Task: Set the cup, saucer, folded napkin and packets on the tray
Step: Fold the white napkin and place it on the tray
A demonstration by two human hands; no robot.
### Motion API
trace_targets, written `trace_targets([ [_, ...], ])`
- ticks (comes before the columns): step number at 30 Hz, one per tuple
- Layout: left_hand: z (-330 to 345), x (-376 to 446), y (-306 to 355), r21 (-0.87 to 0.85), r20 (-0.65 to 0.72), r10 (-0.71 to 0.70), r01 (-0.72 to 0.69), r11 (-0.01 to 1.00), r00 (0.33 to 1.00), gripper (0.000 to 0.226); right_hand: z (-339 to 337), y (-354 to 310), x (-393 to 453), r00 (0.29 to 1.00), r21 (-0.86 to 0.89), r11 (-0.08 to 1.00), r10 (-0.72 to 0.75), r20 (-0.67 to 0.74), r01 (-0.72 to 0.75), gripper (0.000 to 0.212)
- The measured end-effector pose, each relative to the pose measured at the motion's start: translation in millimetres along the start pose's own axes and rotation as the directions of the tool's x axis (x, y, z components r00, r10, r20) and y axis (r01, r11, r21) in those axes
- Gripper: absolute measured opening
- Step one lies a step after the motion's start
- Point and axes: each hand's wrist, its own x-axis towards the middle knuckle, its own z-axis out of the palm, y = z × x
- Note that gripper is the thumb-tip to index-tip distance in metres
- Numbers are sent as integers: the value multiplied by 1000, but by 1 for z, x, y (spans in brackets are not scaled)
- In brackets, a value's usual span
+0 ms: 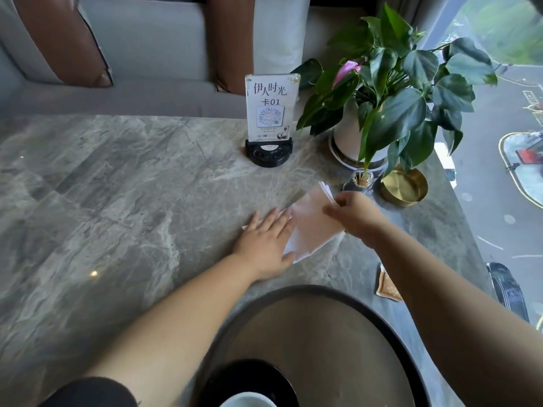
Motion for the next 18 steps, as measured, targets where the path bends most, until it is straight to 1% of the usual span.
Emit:
trace_targets([
  [3, -1, 8, 15, -51, 12, -53, 54, 997, 999, 78, 3, -16, -11, 985, -174, 974, -156, -68, 143, 32],
  [6, -5, 7, 17, -77, 10, -77, 78, 994, 997, 77, 16, -30, -25, 962, -219, 952, -245, -124, 215, 36],
  [7, -5, 2, 12, -83, -12, -78, 77, 994, 997, 77, 20, -31, -28, 956, -240, 944, -263, -132, 227, 36],
  [10, -1, -27, -14, -116, -124, -97, 83, 990, 988, 70, 30, -29, -33, 958, -308, 931, -247, -144, 194, 31],
  [12, 5, -50, -32, -107, -180, -110, 92, 990, 977, 65, 42, -29, -38, 946, -324, 920, -283, -157, 221, 26],
  [14, 10, -66, -44, -94, -193, -110, 93, 991, 975, 63, 59, -33, -47, 924, -340, 898, -348, -161, 279, 20],
  [16, 13, -71, -49, -98, -178, -104, 88, 991, 978, 62, 79, -34, -58, 903, -373, 869, -403, -150, 326, 22],
  [18, 15, -72, -49, -96, -178, -107, 91, 991, 978, 61, 98, -34, -66, 897, -404, 848, -424, -126, 344, 25],
])
